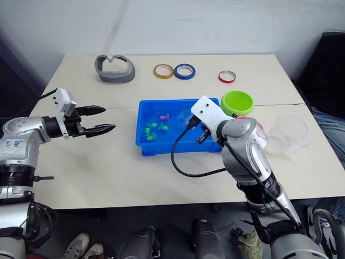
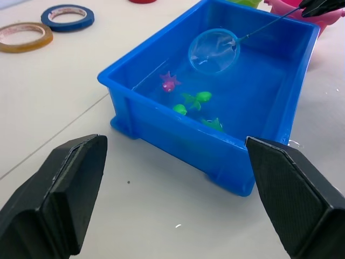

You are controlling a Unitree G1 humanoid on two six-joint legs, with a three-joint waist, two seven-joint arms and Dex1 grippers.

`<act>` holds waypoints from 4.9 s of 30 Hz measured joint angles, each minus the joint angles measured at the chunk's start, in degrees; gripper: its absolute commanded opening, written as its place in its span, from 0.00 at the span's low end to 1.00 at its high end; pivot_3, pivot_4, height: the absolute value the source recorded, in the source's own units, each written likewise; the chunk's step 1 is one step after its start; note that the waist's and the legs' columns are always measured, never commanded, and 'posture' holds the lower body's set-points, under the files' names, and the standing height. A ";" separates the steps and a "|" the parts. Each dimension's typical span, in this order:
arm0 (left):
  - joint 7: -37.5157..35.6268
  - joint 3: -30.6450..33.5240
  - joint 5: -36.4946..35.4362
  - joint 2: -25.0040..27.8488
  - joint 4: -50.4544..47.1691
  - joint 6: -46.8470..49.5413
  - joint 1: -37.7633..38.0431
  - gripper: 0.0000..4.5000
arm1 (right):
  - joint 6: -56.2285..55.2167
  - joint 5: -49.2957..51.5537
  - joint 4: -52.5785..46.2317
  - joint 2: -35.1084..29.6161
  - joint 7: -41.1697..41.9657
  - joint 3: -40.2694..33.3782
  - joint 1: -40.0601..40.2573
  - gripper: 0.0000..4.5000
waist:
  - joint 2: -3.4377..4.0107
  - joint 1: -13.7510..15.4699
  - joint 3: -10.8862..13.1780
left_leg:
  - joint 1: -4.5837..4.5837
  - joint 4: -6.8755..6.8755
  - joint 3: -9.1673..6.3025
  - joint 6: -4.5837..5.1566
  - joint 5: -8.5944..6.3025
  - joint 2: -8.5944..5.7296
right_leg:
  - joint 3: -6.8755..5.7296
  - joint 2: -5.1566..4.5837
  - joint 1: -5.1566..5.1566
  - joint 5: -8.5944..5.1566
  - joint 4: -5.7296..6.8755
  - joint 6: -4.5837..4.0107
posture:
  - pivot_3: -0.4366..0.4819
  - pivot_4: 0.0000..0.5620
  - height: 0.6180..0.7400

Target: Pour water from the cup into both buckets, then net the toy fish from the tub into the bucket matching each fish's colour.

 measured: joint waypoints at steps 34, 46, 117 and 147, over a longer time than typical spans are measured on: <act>10.09 6.45 -11.16 0.32 -27.44 13.30 16.80 0.99 | -5.41 22.02 15.83 13.47 -20.35 -7.95 -4.63 0.00 | 0.02 -1.16 0.01 | 0.05 -0.54 -0.07 -0.18 -0.04 0.07 | 0.50 -0.10 -0.09 -0.06 -0.28 -0.12 | 0.48 0.27 0.78; 13.75 8.59 -17.58 -2.85 -36.53 17.15 21.87 0.99 | -1.65 30.07 0.34 4.36 -17.79 -8.22 0.49 0.00 | 0.02 -0.81 0.01 | 0.02 -0.86 -0.10 -0.19 -0.04 0.06 | 0.45 -0.10 -0.10 -0.07 -0.67 -0.13 | 0.48 0.27 0.78; -3.42 -8.86 -7.56 -14.86 -3.31 -3.67 -5.33 0.99 | -64.69 -22.90 -20.40 -35.41 -22.14 -42.40 71.78 0.00 | 0.01 2.20 0.00 | 0.25 -0.76 0.14 -0.08 0.17 -0.09 | 0.10 0.25 0.13 0.03 -0.86 0.05 | 0.48 0.27 0.78; -3.54 -8.85 -7.55 -14.87 -3.46 -3.70 -5.26 0.99 | -85.14 -39.20 -19.04 -27.44 -26.11 -50.36 70.32 0.00 | 0.01 2.17 0.00 | 0.32 -0.72 0.15 -0.08 0.27 -0.18 | 0.14 0.25 0.17 0.03 -0.74 0.05 | 0.48 0.27 0.78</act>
